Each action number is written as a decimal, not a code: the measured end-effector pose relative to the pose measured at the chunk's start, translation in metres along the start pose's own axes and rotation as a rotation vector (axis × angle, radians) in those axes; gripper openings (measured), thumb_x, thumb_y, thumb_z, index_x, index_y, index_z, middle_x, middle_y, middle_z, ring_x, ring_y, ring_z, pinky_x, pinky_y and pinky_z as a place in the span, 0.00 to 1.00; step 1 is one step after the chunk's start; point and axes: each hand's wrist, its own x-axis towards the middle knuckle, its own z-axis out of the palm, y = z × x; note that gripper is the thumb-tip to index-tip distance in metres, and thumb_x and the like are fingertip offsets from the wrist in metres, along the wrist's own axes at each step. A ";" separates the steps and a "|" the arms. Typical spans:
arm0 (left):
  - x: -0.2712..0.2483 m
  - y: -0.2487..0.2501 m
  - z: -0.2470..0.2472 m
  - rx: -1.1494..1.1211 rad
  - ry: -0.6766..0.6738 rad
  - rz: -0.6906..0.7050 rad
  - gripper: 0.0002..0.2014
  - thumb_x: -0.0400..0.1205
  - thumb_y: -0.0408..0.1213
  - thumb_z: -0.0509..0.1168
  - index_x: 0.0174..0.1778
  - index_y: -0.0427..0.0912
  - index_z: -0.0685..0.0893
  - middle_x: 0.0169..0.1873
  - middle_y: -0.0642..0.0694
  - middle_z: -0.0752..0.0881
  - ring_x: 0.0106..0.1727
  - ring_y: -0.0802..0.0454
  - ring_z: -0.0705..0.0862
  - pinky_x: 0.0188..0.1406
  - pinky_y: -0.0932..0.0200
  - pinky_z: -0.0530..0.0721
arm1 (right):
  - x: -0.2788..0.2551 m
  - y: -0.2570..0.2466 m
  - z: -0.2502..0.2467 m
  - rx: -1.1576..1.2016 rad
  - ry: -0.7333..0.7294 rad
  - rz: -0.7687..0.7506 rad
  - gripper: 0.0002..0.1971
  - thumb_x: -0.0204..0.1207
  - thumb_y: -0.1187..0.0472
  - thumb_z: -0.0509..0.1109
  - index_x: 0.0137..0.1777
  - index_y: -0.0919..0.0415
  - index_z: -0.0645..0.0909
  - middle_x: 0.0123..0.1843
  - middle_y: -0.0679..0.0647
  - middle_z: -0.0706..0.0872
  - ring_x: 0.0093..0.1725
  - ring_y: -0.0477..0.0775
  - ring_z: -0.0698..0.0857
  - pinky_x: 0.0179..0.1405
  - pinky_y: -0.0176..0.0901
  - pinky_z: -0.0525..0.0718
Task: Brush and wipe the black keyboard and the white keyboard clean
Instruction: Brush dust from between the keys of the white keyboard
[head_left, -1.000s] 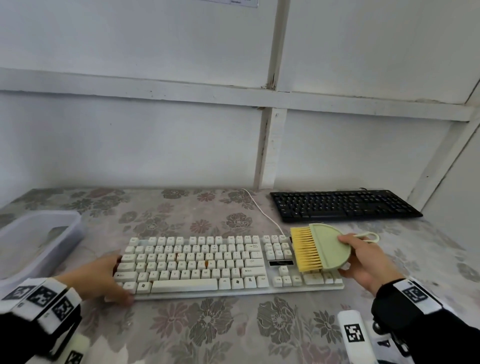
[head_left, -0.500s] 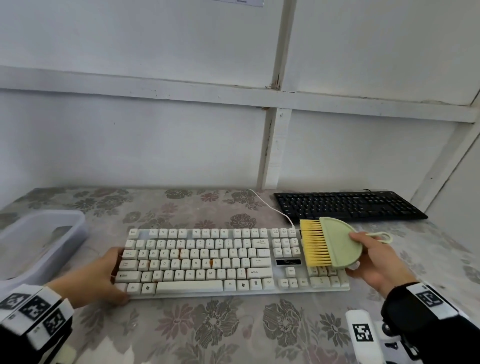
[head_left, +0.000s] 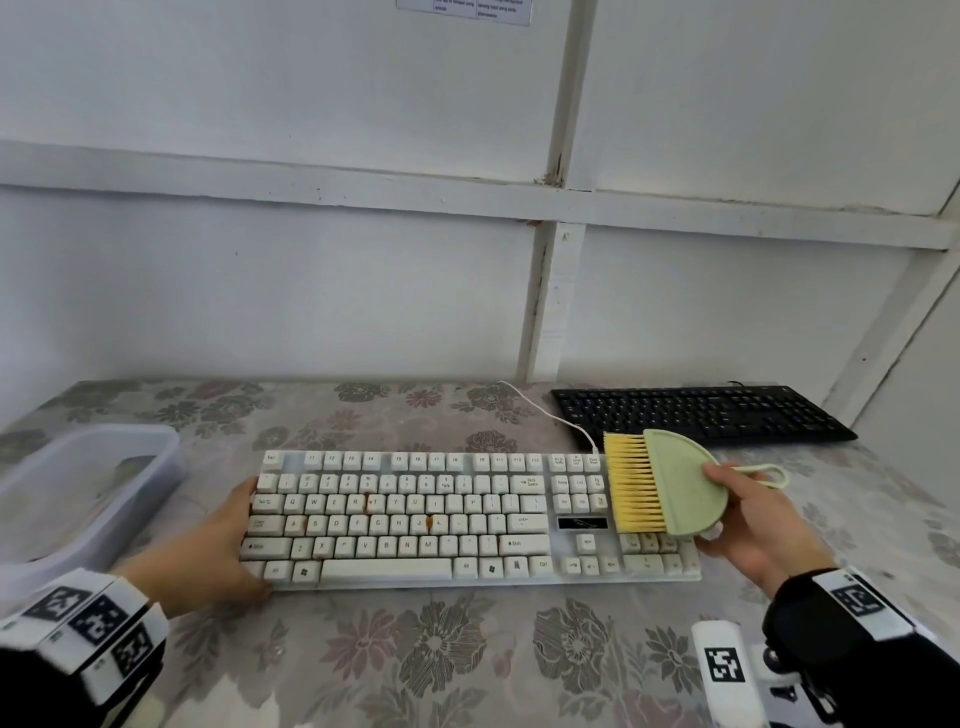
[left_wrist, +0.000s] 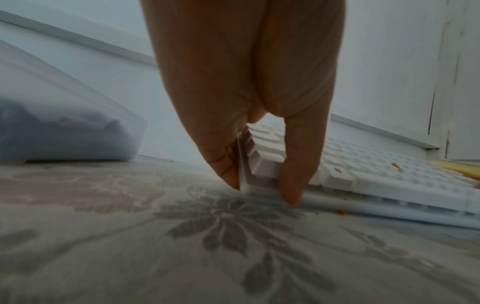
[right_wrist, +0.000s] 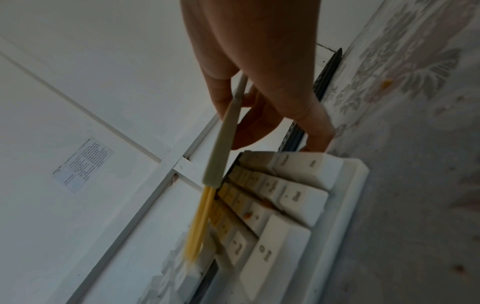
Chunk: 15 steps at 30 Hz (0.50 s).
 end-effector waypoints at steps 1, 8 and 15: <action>0.001 0.000 0.000 0.003 0.004 -0.014 0.53 0.62 0.31 0.81 0.76 0.49 0.52 0.63 0.53 0.70 0.62 0.58 0.73 0.57 0.68 0.70 | 0.000 0.000 0.000 0.006 -0.001 0.000 0.08 0.79 0.63 0.64 0.39 0.54 0.72 0.45 0.58 0.83 0.44 0.62 0.82 0.36 0.53 0.79; 0.006 -0.011 0.002 0.012 0.016 -0.063 0.58 0.56 0.34 0.81 0.78 0.46 0.52 0.62 0.51 0.73 0.63 0.53 0.75 0.61 0.60 0.75 | -0.003 0.001 0.001 0.008 0.012 -0.021 0.08 0.79 0.63 0.65 0.39 0.53 0.72 0.45 0.58 0.83 0.43 0.61 0.81 0.37 0.53 0.79; 0.007 -0.014 0.002 -0.011 0.022 -0.056 0.58 0.54 0.35 0.81 0.76 0.45 0.53 0.58 0.52 0.75 0.58 0.55 0.78 0.58 0.57 0.81 | -0.003 0.000 -0.003 0.031 -0.006 -0.015 0.06 0.79 0.63 0.64 0.42 0.54 0.73 0.48 0.59 0.83 0.44 0.62 0.81 0.37 0.56 0.81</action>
